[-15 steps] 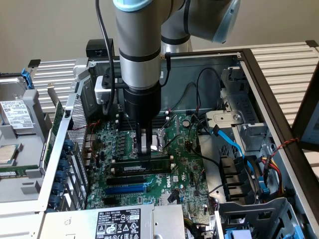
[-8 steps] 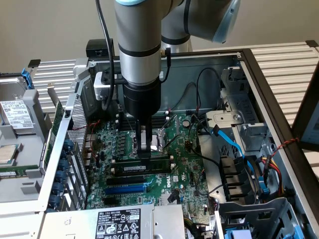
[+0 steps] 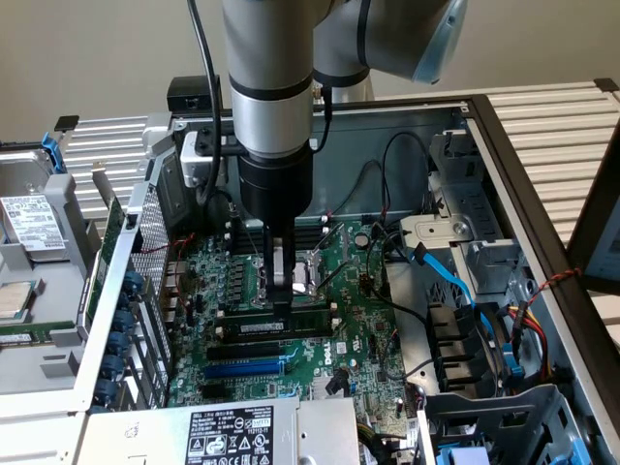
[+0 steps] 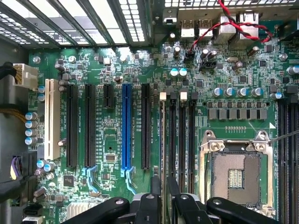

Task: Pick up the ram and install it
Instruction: 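Press down the ram until it locks into place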

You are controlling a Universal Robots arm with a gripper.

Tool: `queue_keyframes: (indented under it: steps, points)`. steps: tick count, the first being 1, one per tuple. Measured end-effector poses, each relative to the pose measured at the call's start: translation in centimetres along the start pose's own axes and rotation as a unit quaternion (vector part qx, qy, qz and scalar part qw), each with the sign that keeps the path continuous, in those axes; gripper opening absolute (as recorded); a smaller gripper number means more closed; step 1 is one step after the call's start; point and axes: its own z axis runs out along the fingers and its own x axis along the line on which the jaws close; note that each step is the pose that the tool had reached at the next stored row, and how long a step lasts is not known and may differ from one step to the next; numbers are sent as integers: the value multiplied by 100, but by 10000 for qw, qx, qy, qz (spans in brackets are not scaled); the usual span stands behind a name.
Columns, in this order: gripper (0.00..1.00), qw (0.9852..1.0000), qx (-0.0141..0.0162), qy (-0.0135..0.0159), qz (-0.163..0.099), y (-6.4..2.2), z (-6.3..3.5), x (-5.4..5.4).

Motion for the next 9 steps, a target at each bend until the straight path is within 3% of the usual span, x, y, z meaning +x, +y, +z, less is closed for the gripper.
queue_keyframes:
  steps: [3,9]
  points:
    - [20,10000,-32,4,-1,1,-29,2]
    - [20,10000,-38,15,-1,14,-57,4]
